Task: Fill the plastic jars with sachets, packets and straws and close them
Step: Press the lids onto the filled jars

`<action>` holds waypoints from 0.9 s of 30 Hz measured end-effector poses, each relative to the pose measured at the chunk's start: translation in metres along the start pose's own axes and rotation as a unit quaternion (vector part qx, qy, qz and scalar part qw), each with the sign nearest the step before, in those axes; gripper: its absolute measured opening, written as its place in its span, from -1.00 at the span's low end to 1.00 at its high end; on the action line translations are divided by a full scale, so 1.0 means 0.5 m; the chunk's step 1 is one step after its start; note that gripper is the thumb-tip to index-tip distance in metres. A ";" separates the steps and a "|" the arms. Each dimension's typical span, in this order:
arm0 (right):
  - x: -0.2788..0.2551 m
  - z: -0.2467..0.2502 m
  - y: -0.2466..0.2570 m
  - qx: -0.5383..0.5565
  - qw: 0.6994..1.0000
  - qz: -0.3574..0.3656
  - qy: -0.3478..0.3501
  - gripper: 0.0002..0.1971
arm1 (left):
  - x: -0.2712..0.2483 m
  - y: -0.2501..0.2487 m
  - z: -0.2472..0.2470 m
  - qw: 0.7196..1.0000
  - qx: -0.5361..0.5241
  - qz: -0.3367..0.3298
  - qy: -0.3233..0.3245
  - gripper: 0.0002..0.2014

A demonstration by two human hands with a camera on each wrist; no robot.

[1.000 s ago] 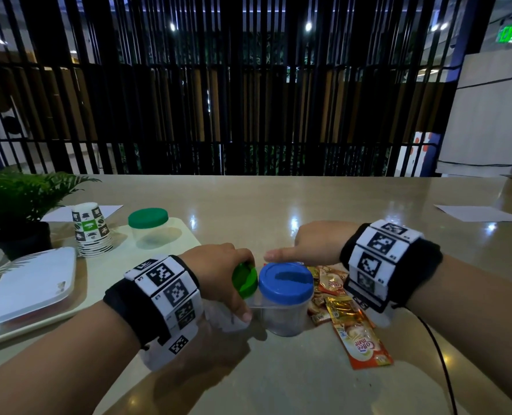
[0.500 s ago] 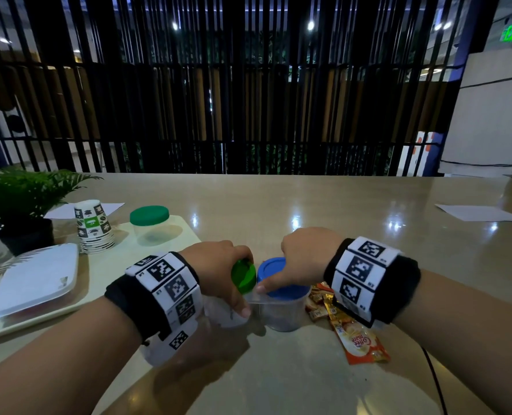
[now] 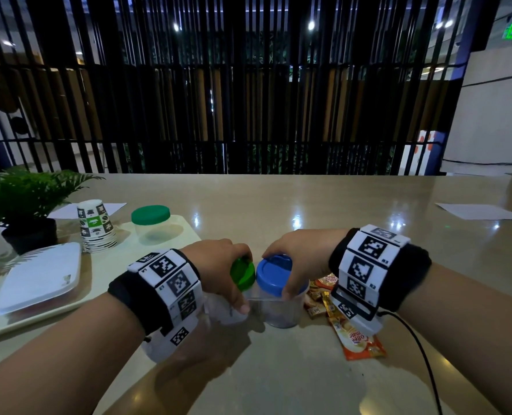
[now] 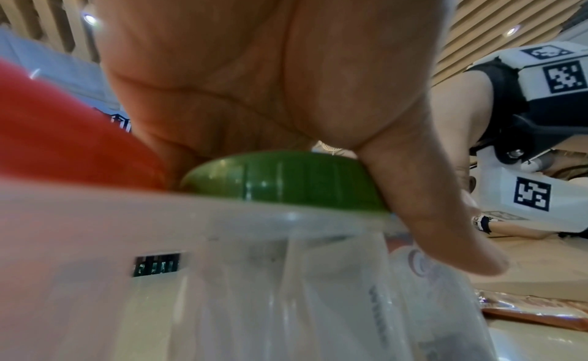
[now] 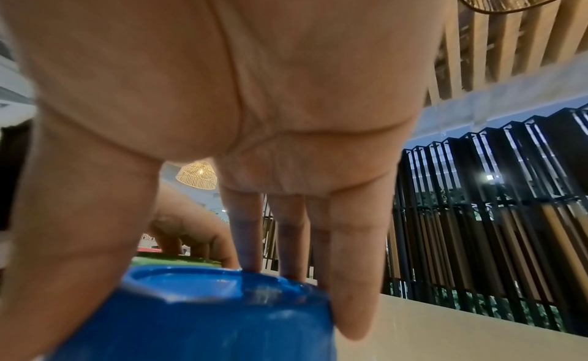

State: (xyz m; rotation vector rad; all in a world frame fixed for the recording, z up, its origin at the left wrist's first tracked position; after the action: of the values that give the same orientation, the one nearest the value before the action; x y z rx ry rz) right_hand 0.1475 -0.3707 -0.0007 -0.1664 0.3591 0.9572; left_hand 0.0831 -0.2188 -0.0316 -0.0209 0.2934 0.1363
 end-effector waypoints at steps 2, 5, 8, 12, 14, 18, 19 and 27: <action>-0.002 -0.001 0.001 -0.003 1.000 0.001 -0.002 -0.21 | -0.001 0.000 0.000 1.000 -0.005 -0.001 -0.002 -0.15; -0.004 -0.006 0.001 -0.003 1.000 0.006 -0.010 -0.23 | -0.004 -0.001 -0.002 1.000 -0.008 -0.001 -0.005 -0.14; -0.006 -0.008 0.002 -0.003 1.000 0.007 -0.014 -0.24 | -0.006 0.003 -0.007 1.000 -0.020 -0.004 -0.005 -0.11; -0.002 -0.007 -0.001 0.003 1.000 0.002 -0.010 -0.22 | -0.011 0.007 -0.021 0.999 -0.043 -0.005 -0.006 0.00; 0.000 -0.007 -0.002 0.014 1.000 -0.002 0.002 -0.15 | -0.019 0.013 -0.025 1.000 -0.024 0.013 -0.009 0.10; 0.006 -0.014 -0.007 0.021 0.999 -0.019 0.015 -0.01 | -0.041 0.051 -0.018 0.998 -0.008 0.055 -0.001 0.23; 0.010 -0.017 -0.010 0.022 0.999 -0.022 0.017 0.00 | -0.047 0.063 -0.017 0.998 -0.006 0.066 0.007 0.23; 0.028 -0.023 -0.020 0.051 0.998 -0.021 -0.001 -0.13 | -0.061 0.108 -0.005 0.996 -0.003 0.088 0.029 -0.01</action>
State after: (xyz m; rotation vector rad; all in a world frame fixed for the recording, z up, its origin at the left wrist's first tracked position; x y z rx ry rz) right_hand 0.1603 -0.3691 -0.0169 -0.0786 0.3997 0.8957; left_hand 0.0459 -0.1692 -0.0254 -0.0054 0.3519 0.3127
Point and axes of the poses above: each hand's wrist, its own x-axis towards the middle knuckle, its own z-axis out of the back of the hand, y = z × x, the point moved 2 cm from there along x, towards the middle knuckle, and after that the axes turned 7 degrees about y, right-handed, at the moved point
